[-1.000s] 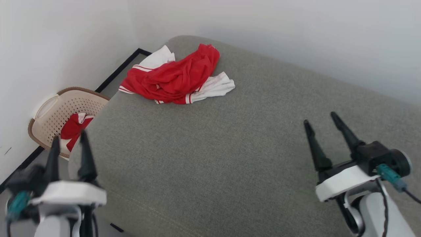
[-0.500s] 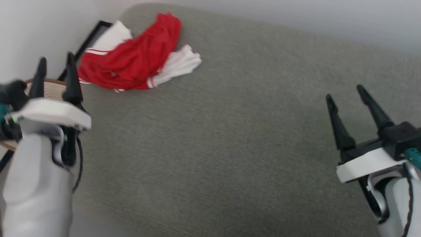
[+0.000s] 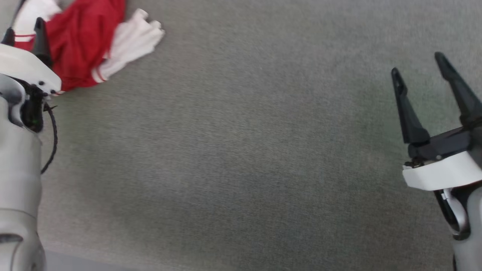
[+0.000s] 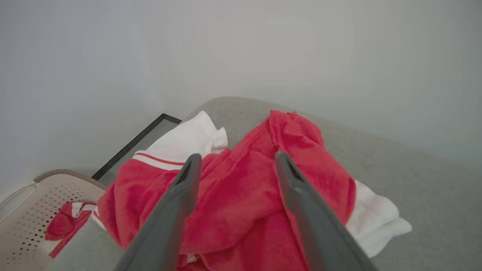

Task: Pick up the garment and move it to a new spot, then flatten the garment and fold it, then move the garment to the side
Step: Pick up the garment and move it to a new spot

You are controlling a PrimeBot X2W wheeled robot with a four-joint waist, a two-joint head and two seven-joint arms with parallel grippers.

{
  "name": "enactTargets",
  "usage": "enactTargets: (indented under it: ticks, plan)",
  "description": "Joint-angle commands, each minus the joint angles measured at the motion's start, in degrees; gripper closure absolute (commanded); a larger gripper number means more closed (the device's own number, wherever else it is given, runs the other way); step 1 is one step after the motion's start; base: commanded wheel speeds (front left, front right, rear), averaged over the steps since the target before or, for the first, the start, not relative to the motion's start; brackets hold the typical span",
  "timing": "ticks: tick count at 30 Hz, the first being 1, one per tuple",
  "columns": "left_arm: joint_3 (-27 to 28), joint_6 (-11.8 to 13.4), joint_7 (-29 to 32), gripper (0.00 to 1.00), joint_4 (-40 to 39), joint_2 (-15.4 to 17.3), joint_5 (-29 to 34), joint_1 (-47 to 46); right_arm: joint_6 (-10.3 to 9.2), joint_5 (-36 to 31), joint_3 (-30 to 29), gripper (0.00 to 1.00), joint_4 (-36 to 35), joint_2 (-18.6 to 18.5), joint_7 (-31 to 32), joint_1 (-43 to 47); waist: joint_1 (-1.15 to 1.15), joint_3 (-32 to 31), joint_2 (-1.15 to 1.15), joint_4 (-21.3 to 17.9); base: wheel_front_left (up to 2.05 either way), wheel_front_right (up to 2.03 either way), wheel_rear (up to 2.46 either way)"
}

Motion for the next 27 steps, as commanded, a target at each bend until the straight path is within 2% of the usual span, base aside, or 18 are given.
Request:
enactTargets:
  ticks: [1, 9, 20, 22, 23, 24, 27]
  plan:
    - [0.11, -0.14, 0.58, 0.0, 0.89, 0.2, -0.21, -0.97, -0.04, -0.12, -0.08, 0.0, -0.73, -0.17, 0.28, -0.7, 0.0, 2.72, 0.0, -2.09, 0.0, 0.0, 0.0]
    - [-0.95, 0.47, 12.92, 0.0, 10.0, 0.86, -1.36, -6.98, -0.04, -0.56, -1.06, 0.0, -6.71, -1.04, 3.13, -0.94, 0.0, 7.13, 0.0, -3.85, 0.0, 0.0, 0.0]
    - [-2.5, 1.19, 34.35, 0.0, 13.96, -5.13, -3.51, -3.54, -0.04, -1.5, -1.26, 0.0, -11.44, -2.03, 5.88, -0.83, 0.0, 10.36, 0.0, -4.45, 0.0, 0.0, 0.0]
    - [-2.35, 0.95, 36.31, 0.02, 14.26, -5.61, -4.28, -2.88, -0.04, -1.59, -1.42, 0.0, -11.73, -2.04, 6.12, -1.2, 0.0, 10.74, 0.0, -4.55, 0.0, 0.0, 0.0]
    - [-2.53, 0.85, 36.27, 0.82, 14.27, -5.7, -4.18, -2.99, -0.04, -1.58, -1.59, 0.0, -11.88, -1.96, 6.2, -1.31, 0.0, 10.97, 0.0, -4.56, 0.0, 0.0, 0.0]
    - [-2.72, 0.82, 35.84, 1.0, 14.28, -5.67, -4.13, -3.17, -0.04, -1.61, -1.74, 0.0, -11.9, -1.94, 6.14, -1.28, 0.0, 11.12, 0.0, -4.56, 0.0, 0.0, 0.0]
    - [-3.14, 0.84, 32.47, 1.0, 13.64, -4.13, -3.47, -3.91, -0.04, -1.84, -2.4, 0.0, -11.74, -1.69, 5.9, -0.87, 0.0, 11.2, 0.0, -4.26, 0.0, 0.0, 0.0]
